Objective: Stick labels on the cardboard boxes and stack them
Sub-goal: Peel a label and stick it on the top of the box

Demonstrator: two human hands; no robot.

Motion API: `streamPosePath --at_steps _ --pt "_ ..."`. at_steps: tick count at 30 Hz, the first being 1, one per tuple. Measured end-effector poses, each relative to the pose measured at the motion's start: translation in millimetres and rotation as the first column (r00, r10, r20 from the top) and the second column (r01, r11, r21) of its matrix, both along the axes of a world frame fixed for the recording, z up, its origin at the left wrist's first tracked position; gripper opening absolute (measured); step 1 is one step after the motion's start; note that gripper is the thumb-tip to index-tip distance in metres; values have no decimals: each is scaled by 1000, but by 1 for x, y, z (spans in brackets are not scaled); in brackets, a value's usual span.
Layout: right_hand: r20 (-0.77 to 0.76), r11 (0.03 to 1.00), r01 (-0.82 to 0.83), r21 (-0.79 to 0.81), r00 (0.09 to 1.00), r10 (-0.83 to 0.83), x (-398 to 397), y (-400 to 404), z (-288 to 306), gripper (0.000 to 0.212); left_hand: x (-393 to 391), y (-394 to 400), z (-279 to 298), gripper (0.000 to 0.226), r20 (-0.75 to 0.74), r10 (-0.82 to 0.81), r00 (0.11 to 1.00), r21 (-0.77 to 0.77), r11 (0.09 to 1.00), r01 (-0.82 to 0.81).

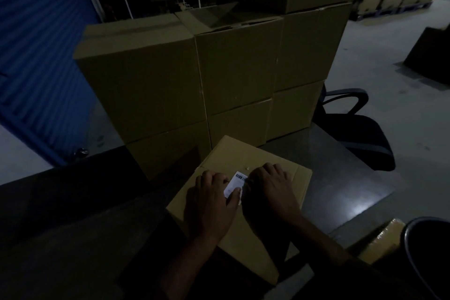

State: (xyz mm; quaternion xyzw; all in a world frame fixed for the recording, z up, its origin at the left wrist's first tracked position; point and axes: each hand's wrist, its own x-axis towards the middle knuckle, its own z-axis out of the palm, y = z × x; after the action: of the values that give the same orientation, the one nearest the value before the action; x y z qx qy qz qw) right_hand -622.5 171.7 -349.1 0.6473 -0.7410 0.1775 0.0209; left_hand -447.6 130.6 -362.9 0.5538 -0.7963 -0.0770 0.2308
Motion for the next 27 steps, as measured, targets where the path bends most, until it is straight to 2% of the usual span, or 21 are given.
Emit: streamPosePath --at_steps 3,7,12,17,20,22,27 --pt "39 1000 5 -25 999 -4 0 3 2 48 0 0 0 49 -1 -1 1000 -12 1000 1" --pt "23 1000 6 27 1000 -7 -1 1 2 49 -1 -1 -1 52 7 4 1000 3 1000 -4" --pt "5 999 0 40 1000 0 -1 1 1 55 -1 0 -1 44 6 5 1000 5 1000 -5" --pt "55 1000 28 11 998 -29 1 4 4 37 0 0 3 45 -2 15 1000 25 1000 -15" --pt "76 994 113 -1 991 -112 -2 12 0 36 1 -1 7 38 -66 39 997 15 999 -38" --pt "37 984 179 5 983 -179 -6 25 -2 31 4 -9 9 37 -110 72 991 46 997 -67" --pt "11 960 269 -75 963 -269 -3 49 -3 35 24 -40 5 75 -19 113 993 39 993 -112"
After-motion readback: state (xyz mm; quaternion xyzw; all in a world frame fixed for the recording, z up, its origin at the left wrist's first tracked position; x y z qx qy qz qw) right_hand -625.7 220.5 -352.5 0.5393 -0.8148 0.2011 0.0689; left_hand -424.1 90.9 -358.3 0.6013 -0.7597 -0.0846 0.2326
